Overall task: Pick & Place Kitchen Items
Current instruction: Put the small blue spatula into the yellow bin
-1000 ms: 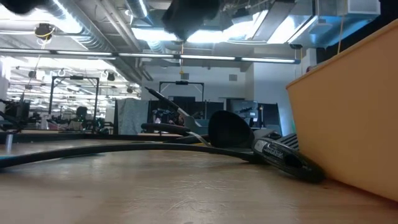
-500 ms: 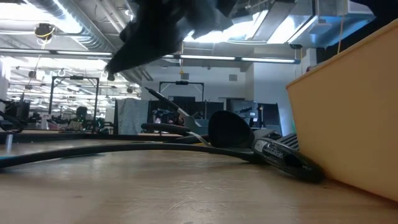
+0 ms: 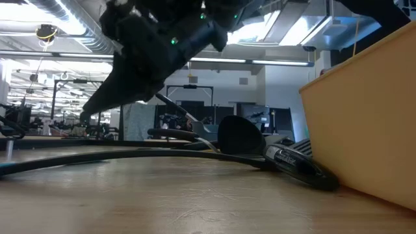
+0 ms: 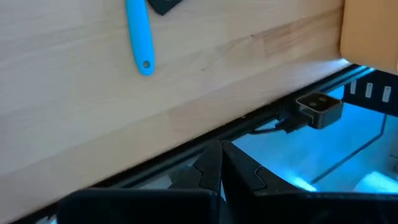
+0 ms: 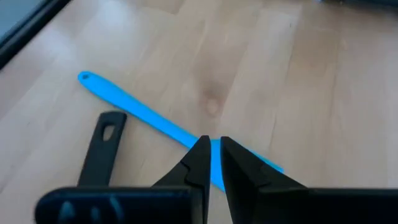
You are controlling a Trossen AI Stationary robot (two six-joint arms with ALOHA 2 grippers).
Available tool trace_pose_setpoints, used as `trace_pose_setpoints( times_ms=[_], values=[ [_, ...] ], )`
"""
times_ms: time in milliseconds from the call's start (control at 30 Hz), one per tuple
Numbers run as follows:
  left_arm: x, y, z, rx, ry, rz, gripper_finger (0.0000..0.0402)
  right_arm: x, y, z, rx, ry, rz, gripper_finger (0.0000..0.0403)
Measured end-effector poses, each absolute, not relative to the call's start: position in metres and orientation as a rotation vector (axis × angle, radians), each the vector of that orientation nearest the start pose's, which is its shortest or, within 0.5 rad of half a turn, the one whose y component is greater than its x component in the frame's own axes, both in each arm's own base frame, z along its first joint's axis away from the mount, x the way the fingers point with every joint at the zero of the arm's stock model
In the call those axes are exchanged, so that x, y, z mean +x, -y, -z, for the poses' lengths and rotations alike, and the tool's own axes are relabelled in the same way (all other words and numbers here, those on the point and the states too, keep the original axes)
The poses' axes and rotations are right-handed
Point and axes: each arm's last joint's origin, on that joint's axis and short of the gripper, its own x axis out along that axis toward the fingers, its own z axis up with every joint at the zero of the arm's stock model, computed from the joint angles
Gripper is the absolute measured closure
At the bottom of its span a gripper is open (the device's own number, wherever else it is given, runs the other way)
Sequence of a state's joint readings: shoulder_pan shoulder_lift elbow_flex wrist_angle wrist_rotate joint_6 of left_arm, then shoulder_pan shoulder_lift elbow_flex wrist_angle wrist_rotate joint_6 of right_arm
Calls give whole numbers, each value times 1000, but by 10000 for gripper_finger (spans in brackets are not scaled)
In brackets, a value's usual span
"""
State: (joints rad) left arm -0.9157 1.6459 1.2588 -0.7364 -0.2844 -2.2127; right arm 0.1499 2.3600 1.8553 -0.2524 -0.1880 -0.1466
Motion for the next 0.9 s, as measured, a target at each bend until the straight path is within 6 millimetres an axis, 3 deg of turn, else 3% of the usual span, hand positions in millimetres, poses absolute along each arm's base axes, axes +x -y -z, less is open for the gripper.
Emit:
trace_pose_setpoints(
  times_ms=[200,567,733,900],
  values=[
    [208,258,-246,-1343,-991,-627,399,518,-83,-129,-140,-780,-337,363],
    [210,254,-246,-1322,-975,-647,400,520,-86,-129,-150,-759,-219,363],
    [209,254,-245,-1316,-975,-652,399,519,-80,-110,-93,-839,-217,363],
    [209,254,-245,-1314,-976,-654,401,517,-81,-107,-74,-875,-222,363]
  ],
)
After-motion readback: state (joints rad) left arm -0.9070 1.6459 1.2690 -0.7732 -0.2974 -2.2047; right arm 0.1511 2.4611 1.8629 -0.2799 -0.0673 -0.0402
